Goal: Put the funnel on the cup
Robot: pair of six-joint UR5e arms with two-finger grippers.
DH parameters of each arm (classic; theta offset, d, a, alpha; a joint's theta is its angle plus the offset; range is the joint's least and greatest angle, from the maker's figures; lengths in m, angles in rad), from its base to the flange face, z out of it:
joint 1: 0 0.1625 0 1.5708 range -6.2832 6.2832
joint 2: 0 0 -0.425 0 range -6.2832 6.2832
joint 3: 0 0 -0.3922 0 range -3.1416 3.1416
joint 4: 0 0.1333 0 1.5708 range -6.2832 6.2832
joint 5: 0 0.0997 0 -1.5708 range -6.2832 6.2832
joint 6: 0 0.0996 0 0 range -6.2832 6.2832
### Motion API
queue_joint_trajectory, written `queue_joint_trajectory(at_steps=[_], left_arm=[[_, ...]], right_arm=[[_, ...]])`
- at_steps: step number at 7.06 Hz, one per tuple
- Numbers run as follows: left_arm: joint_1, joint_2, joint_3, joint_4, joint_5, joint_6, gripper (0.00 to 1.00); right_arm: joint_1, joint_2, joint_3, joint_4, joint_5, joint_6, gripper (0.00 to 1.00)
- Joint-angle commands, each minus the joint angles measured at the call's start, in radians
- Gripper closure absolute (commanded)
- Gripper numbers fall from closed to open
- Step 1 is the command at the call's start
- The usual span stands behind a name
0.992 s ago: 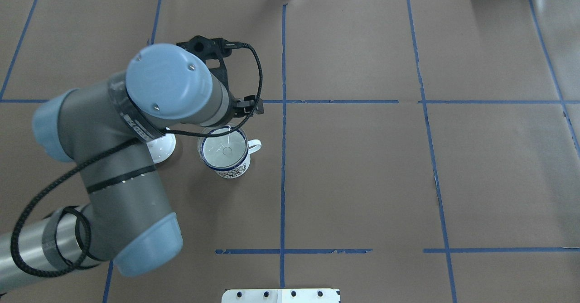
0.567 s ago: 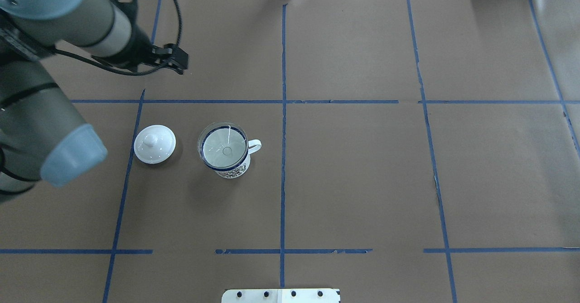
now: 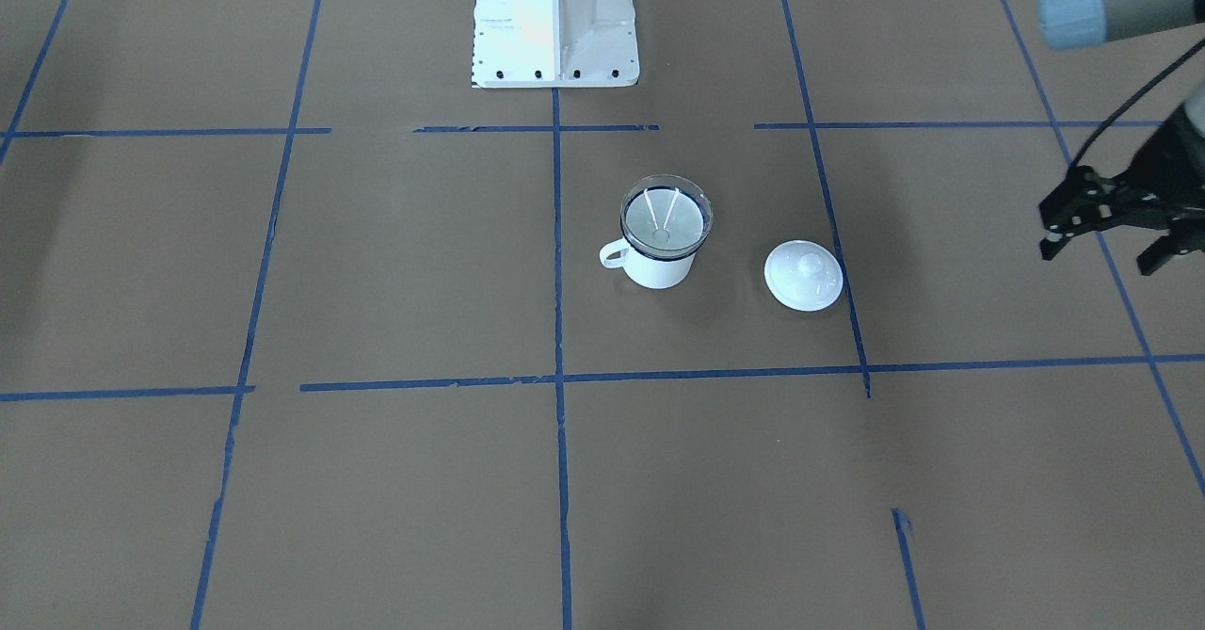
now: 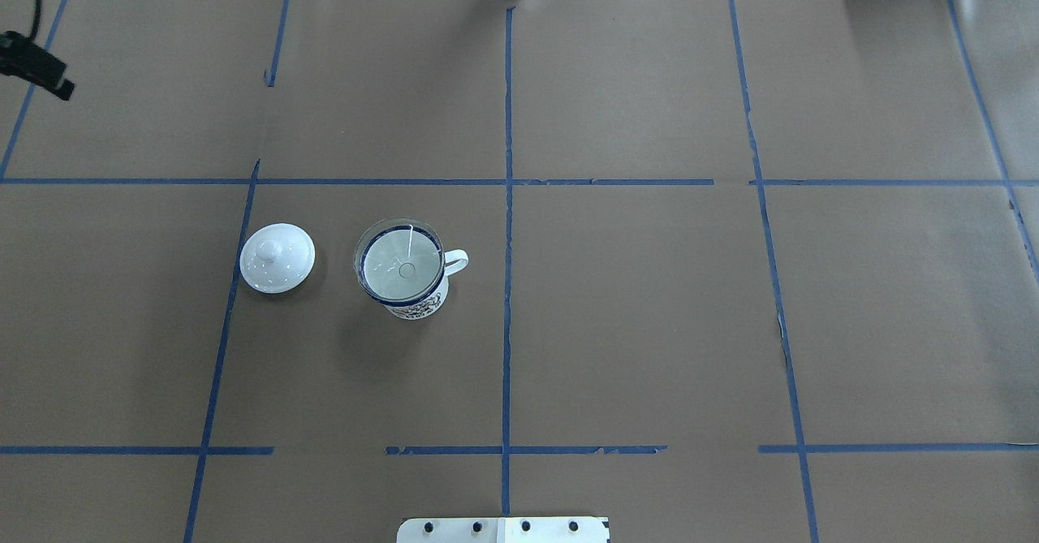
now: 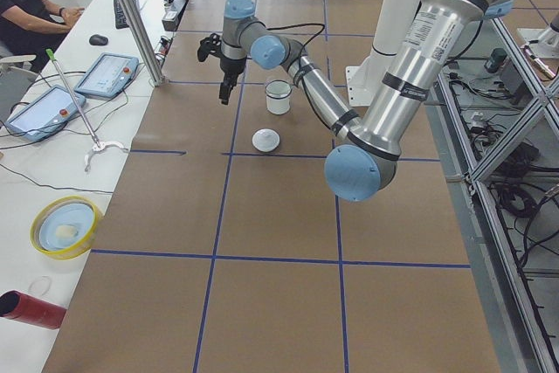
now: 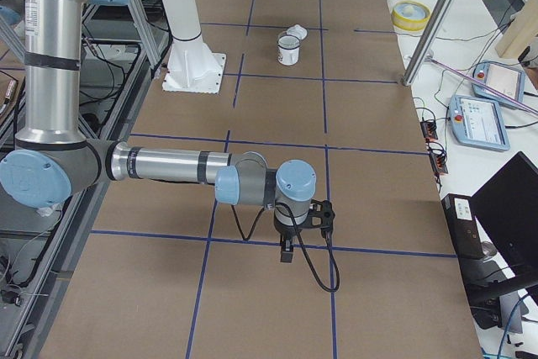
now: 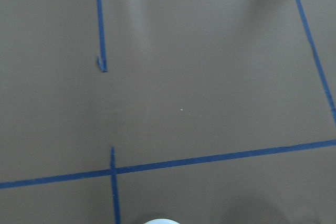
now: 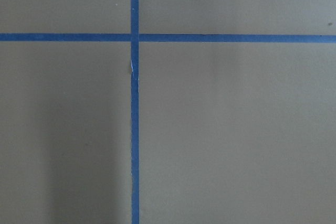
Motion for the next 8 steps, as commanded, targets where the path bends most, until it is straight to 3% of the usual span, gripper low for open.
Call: queue_joint_trajectory(at_steps=[1,4,8], left_arm=[[-0.145,0.172,0.039,-0.001,-0.066,0.268,0.0],[-0.279,0.242,0.214,-0.009,-0.073,0.473,0.0],[-0.288,0.267,0.237,-0.021,-0.073,0.469,0.0]], right_arm=[[0.0,0.0,0.0,0.0,0.0,0.0,0.0],[0.0,0.0,-0.002,0.0,0.0,0.0,0.0],[0.0,0.0,0.0,0.0,0.0,0.0,0.0]])
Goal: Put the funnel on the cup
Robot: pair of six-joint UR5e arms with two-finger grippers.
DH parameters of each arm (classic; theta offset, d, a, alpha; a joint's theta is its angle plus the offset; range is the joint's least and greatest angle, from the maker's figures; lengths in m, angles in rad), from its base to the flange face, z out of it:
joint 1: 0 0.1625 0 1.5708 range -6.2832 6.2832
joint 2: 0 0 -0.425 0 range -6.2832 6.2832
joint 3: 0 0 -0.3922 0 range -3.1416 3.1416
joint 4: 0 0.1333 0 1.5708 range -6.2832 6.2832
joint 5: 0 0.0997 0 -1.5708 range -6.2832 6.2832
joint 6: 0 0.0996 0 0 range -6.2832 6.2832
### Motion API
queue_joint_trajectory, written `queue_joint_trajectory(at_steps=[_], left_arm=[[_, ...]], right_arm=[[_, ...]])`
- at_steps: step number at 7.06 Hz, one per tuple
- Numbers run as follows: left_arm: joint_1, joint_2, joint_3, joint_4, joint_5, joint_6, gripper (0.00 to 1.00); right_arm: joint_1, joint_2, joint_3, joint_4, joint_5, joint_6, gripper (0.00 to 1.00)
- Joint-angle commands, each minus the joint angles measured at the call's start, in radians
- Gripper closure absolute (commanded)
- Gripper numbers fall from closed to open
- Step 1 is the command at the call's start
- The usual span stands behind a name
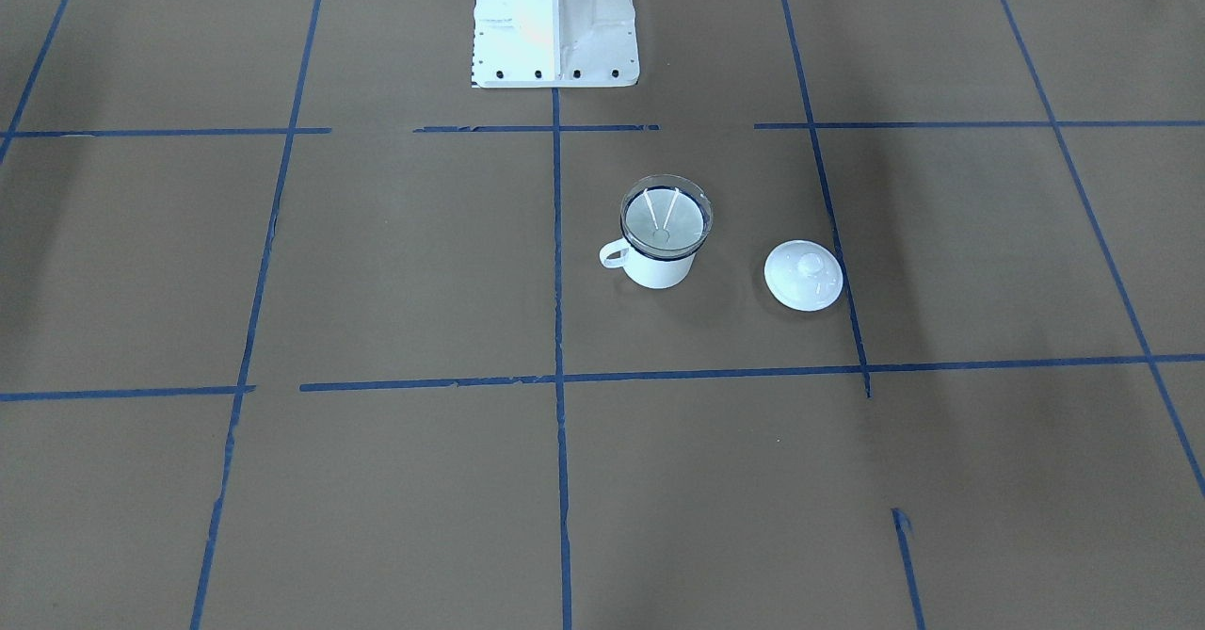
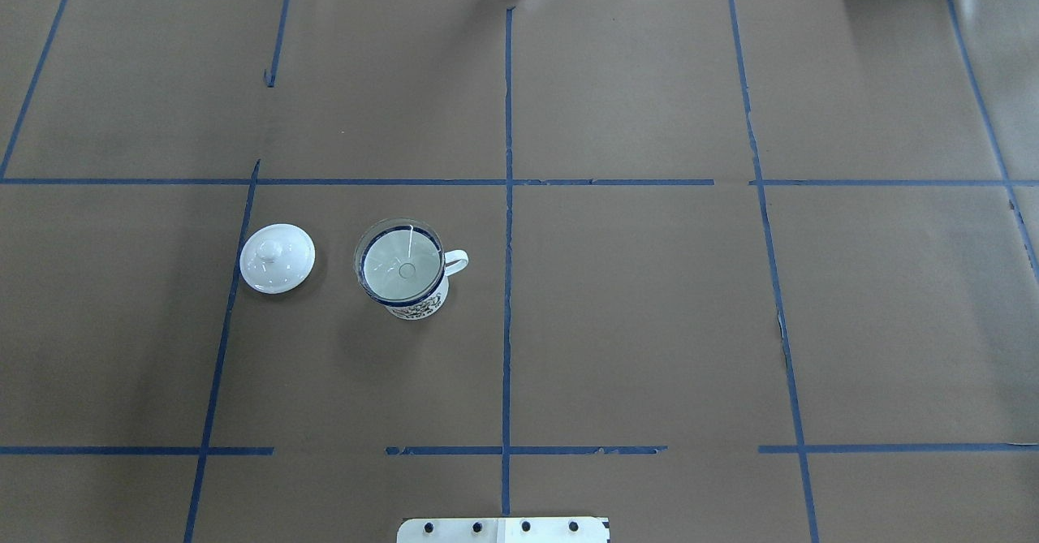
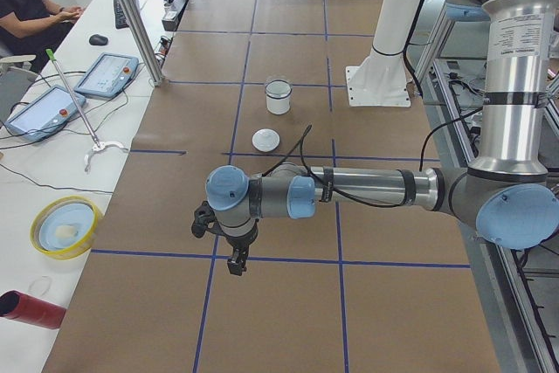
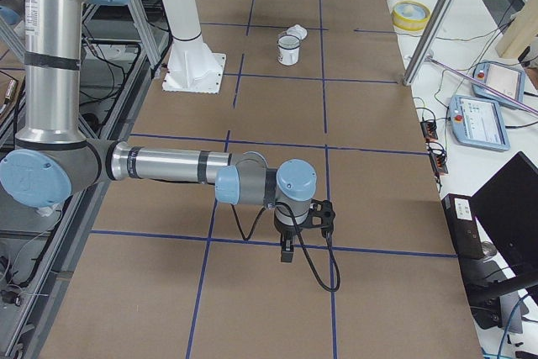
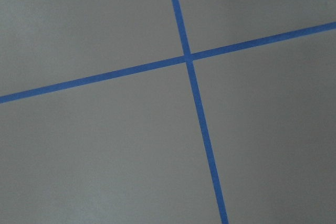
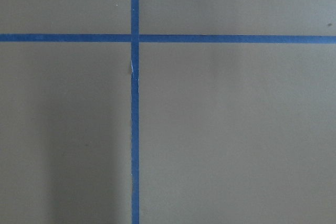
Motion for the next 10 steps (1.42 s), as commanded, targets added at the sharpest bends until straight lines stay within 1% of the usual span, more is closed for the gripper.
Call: queue_joint_trajectory(at_steps=[1,3,10], left_arm=[[-0.012,0.003,-0.004,0.004,0.0,-0.001,0.0],[-0.023,0.025,-0.013,0.007,-0.002,-0.002,0.0],[-0.027,0.022,-0.013,0.01,0.003,-0.007,0.0]], right_arm=[[0.0,0.001,0.0,0.0,0.0,0.0,0.0],[0.0,-0.001,0.0,0.0,0.0,0.0,0.0],[0.0,0.001,-0.001,0.0,0.0,0.0,0.0]])
